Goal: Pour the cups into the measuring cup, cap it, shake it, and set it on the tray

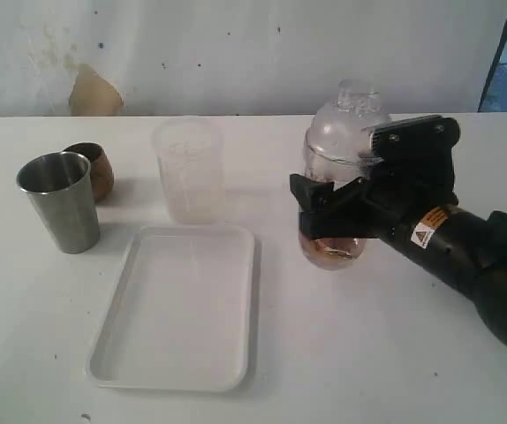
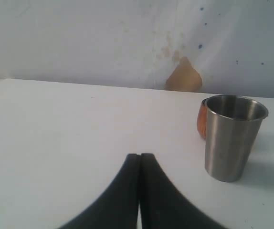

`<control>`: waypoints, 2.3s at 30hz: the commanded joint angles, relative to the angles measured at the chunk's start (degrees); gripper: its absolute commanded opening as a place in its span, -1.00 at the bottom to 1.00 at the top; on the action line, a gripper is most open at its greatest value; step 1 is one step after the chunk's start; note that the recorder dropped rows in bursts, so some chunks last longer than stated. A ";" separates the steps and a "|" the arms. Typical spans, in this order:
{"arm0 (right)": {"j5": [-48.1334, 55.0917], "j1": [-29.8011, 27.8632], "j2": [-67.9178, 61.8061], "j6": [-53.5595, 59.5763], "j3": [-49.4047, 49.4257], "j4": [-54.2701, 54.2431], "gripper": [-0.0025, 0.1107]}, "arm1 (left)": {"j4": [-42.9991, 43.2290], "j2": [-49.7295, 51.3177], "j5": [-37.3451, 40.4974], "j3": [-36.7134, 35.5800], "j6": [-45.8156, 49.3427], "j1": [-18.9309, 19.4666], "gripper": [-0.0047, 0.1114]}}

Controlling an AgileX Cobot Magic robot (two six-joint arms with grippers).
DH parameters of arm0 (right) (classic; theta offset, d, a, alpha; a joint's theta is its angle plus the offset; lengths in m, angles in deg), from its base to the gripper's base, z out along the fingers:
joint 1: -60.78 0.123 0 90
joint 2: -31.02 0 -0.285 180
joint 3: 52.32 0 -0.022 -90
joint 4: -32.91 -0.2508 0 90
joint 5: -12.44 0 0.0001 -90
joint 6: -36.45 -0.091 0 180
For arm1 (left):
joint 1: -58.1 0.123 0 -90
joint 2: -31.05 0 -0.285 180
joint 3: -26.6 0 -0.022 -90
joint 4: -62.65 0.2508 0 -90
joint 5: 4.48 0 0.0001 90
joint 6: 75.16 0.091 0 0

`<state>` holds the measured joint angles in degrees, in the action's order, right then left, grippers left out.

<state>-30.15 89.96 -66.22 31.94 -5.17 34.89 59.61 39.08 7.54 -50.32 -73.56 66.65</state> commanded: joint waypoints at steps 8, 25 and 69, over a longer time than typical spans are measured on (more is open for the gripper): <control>-0.57 -1.10 1.62 -3.05 -1.41 7.16 -0.96 | 0.12 -0.24 -0.48 -0.30 -0.10 0.03 -0.92; 0.47 -0.05 3.50 -10.93 -2.00 24.03 -0.96 | 0.12 -0.24 -0.48 -0.30 -0.10 0.03 -0.92; 8.69 1.57 10.68 -3.50 -3.27 3.24 -0.96 | 0.12 -0.24 -0.48 -0.30 -0.10 0.03 -0.92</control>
<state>-17.67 92.34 -56.20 27.97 -8.11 41.54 59.71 39.08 7.54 -50.32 -73.56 66.65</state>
